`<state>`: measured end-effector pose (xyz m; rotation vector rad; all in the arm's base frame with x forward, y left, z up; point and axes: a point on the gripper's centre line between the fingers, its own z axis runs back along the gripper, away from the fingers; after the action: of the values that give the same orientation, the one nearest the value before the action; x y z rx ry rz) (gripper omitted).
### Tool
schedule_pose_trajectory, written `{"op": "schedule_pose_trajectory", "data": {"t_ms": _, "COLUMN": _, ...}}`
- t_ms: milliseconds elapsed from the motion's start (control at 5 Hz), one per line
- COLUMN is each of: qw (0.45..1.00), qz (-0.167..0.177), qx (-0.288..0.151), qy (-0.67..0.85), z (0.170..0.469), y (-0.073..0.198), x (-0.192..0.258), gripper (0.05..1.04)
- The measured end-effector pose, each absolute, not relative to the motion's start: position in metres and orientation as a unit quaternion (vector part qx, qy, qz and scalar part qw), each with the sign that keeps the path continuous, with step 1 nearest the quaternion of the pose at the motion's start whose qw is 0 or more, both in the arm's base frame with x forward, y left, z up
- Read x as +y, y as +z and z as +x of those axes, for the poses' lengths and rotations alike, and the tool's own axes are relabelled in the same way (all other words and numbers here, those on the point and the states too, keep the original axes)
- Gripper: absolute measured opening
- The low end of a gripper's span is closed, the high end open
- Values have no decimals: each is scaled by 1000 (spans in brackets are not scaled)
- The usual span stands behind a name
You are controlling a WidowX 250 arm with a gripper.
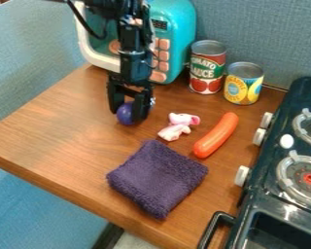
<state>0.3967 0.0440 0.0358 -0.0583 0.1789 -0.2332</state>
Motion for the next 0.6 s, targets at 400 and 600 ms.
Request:
{"op": "schedule_pose_trajectory", "data": {"t_ms": 400, "qw": 990, "qz": -36, "qx": 39, "qy": -129, "z": 384, "y": 67, "x": 47, "gripper": 1001}}
{"op": "schedule_pose_trajectory", "data": {"t_ms": 600, "qw": 990, "qz": -22, "qx": 32, "qy": -138, "z": 363, "y": 80, "x": 53, "gripper": 1001}}
